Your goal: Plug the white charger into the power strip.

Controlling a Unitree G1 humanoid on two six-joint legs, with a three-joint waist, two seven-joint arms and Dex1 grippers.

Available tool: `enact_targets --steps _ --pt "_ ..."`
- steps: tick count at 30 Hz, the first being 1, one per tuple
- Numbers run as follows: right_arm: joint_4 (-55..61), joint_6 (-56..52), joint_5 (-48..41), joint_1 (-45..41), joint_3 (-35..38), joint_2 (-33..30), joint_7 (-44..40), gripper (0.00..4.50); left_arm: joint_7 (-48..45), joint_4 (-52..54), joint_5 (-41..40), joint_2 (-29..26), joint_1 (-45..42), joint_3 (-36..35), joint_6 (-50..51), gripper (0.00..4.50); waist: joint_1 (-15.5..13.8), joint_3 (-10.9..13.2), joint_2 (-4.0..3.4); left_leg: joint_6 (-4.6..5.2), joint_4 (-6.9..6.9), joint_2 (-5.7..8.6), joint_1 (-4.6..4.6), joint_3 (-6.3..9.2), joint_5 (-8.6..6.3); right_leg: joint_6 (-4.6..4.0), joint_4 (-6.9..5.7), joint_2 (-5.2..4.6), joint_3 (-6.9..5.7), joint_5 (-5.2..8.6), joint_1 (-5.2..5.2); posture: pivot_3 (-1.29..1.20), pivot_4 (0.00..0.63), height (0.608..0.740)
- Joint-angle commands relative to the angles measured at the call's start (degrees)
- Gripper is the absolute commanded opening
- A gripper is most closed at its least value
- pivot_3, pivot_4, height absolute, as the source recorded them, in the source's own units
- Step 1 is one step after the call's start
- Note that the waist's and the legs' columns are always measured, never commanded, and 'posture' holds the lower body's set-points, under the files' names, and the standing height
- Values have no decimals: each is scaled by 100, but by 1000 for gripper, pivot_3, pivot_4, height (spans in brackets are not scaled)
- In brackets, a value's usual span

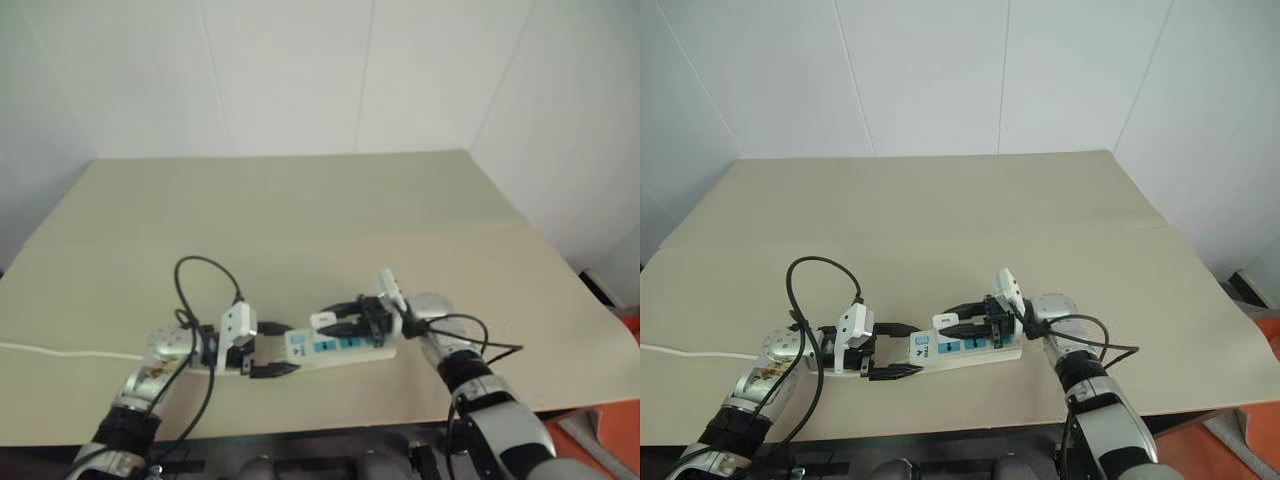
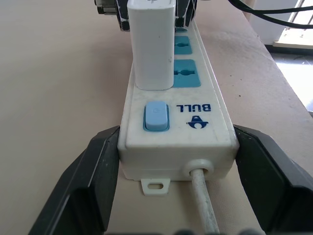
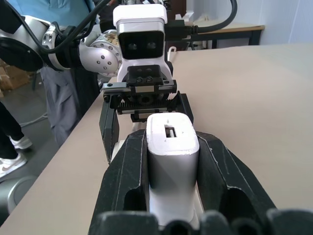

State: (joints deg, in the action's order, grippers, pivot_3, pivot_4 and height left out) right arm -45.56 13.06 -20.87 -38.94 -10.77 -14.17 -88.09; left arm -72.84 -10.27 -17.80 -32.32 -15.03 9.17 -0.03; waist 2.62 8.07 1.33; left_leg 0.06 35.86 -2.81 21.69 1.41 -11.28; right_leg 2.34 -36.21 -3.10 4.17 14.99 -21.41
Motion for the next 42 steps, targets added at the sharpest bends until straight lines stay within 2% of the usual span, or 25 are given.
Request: enact_targets --steps 1,10,20,22,24,27,30,33,35,37,42 --pt "-727 -50 796 336 -238 -380 211 1107 -205 113 21 -114 86 40 -41 3220 1 0 0 0 -1 -1 -12 0 0 -6 0 0 0 6 9 0 150 740" --pt "-852 745 972 562 -317 -415 322 1107 -236 93 21 -113 67 40 -37 3220 -4 -23 0 -2 -12 -2 -35 0 -1 -13 0 -1 0 16 28 0 150 740" --pt "-1041 612 916 382 -409 -342 354 1107 -231 101 38 -104 65 31 -35 3220 14 -37 0 -4 -16 -4 -56 0 -2 -22 0 -4 2 21 34 0 150 740" --pt "-1040 615 873 357 -417 -353 235 1861 -227 94 56 -110 74 31 -62 3220 10 -38 1 -4 -18 -4 -58 0 -3 -23 0 -6 2 21 31 0 150 740" --pt "-1029 740 856 367 -375 -350 162 2379 -222 89 66 -113 86 31 -88 3220 1 -41 6 -5 -20 -4 -57 0 -3 -24 2 -8 0 22 26 0 150 740" --pt "-992 911 833 395 -287 -348 28 3468 -213 75 63 -106 90 32 -110 3220 -5 -71 54 -5 -47 -7 -57 0 -3 -42 6 -7 -7 32 26 0 150 740" --pt "-947 960 810 407 -224 -383 -124 4477 -213 55 47 -82 93 20 -131 3220 -9 -75 62 -4 -64 -6 -55 -1 -2 -48 9 -8 -7 31 28 0 150 740" --pt "-894 1024 814 420 -185 -438 -253 4477 -321 7 -75 -58 39 12 0 3220 -13 -76 63 -3 -77 -6 -56 0 -2 -52 9 -7 -9 31 26 0 150 740" --pt "-866 1022 809 420 -155 -463 -286 4500 -389 -50 -156 -25 -6 -16 -8 3942 -15 -76 64 -3 -82 -7 -56 0 -2 -55 9 -6 -9 34 26 0 150 740" --pt "-837 1031 797 427 -130 -486 -291 4500 -512 -76 -249 -1 -1 -53 -64 4483 -25 -76 63 -3 -82 -5 -55 0 -2 -55 11 -7 -10 36 26 0 150 740" --pt "-662 999 710 443 -39 -564 -338 4500 -952 430 -854 -225 118 -249 537 4483 -38 -74 66 -4 -81 -4 -50 -2 -2 -48 17 -12 -9 41 27 0 150 740"
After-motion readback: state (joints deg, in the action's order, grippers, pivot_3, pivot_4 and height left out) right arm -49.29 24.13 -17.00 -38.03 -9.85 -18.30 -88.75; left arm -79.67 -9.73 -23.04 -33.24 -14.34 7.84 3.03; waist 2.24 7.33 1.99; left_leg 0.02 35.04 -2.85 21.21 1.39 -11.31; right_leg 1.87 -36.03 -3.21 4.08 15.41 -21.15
